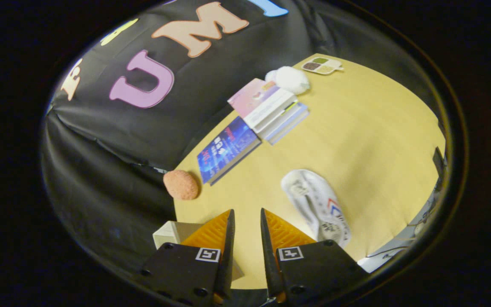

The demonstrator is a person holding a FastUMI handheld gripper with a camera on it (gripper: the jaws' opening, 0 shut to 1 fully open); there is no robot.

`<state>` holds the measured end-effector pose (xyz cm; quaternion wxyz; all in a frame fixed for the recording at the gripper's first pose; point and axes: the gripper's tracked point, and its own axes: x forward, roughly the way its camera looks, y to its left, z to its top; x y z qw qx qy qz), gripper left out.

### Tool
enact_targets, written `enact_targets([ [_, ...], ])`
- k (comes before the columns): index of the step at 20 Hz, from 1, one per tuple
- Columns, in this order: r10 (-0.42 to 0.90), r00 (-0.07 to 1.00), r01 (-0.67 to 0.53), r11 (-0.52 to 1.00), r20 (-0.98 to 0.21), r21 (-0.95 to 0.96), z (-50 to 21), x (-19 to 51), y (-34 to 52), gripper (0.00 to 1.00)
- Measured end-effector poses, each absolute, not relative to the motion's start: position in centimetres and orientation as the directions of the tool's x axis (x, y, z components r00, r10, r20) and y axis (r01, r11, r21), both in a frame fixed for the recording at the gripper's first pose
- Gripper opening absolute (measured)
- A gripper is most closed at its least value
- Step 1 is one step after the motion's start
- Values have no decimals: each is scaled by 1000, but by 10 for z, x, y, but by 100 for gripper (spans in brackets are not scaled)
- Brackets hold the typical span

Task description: Open the storage box then place both shoes into the box .Put the left shoe in first, then the right shoe, with the right side of both shoes facing outward in a uniform manner.

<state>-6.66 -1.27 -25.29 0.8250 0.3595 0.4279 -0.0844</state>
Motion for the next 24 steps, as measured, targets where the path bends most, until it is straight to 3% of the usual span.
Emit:
enact_targets([
  [6,96,504,509,770,-859,385,-311,-117,-70,35],
  [12,75,391,472,840,-917,270,-364,-145,-66,35],
  [24,-46,308,388,918,-950,81,-410,-135,-73,36],
])
